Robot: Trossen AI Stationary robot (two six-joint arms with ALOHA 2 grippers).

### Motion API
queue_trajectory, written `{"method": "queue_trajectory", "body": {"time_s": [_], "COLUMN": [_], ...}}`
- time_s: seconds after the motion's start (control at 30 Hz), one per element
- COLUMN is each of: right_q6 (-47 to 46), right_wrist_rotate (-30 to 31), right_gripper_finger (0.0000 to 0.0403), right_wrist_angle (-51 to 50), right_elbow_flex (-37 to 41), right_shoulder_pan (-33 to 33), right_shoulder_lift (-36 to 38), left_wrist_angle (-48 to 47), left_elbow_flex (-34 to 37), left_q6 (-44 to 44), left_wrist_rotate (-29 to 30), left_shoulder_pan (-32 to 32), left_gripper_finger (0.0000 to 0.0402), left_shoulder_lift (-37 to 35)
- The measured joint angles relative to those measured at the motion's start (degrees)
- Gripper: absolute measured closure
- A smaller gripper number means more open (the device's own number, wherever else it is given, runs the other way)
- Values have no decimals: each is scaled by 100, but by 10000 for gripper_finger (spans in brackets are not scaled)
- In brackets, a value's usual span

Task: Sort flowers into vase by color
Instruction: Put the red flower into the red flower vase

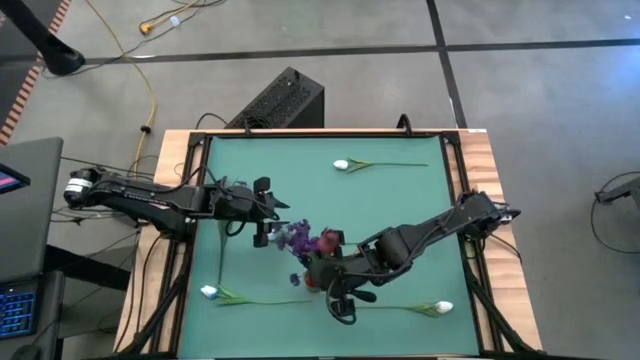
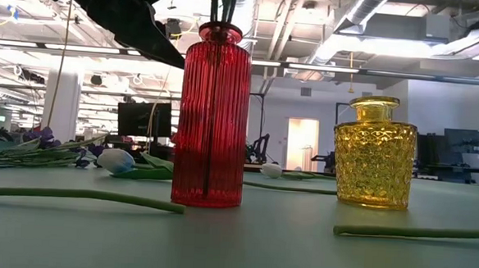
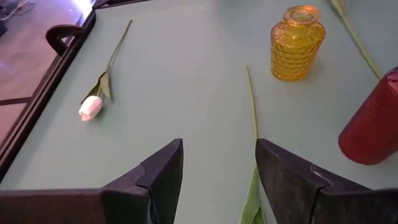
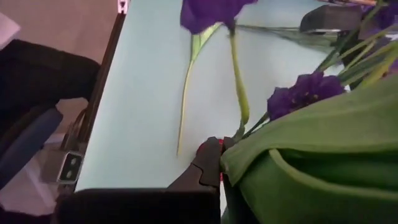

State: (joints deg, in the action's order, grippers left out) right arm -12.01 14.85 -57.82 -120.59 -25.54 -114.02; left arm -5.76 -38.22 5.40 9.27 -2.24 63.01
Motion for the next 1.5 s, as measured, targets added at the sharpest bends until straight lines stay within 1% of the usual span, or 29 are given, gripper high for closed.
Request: {"method": "queue_trajectory", "body": {"time_s": [0.07,0.23,0.53,0.77,0.9,1.13,1.33,1.43,1.5], "right_q6": [3,26,-148,-164,-164,-13,-15,-186,-385], "right_wrist_rotate": [-16,-280,-291,-262,-275,-275,-289,-341,-336], "right_gripper_finger": [375,375,375,375,365,315,239,202,184], "right_wrist_angle": [0,-46,-317,-317,-317,-315,-436,-894,-1158], "right_elbow_flex": [-5,-11,10,10,10,10,7,-133,-221], "right_shoulder_pan": [21,99,40,105,175,173,89,32,13], "right_shoulder_lift": [-58,-144,-164,-164,-164,-164,-144,-142,-139], "left_wrist_angle": [0,3,14,33,30,26,13,10,10], "left_elbow_flex": [0,0,0,0,0,0,0,0,0], "left_q6": [-7,-41,-44,-38,-51,-42,-25,-25,-25], "left_wrist_rotate": [-6,-78,-146,-146,-146,-144,-142,-142,-142], "left_shoulder_pan": [0,0,-2,-2,-2,-2,-2,-2,-2], "left_gripper_finger": [212,212,212,212,212,212,212,212,212], "left_shoulder_lift": [0,0,0,0,0,0,0,1,1]}}
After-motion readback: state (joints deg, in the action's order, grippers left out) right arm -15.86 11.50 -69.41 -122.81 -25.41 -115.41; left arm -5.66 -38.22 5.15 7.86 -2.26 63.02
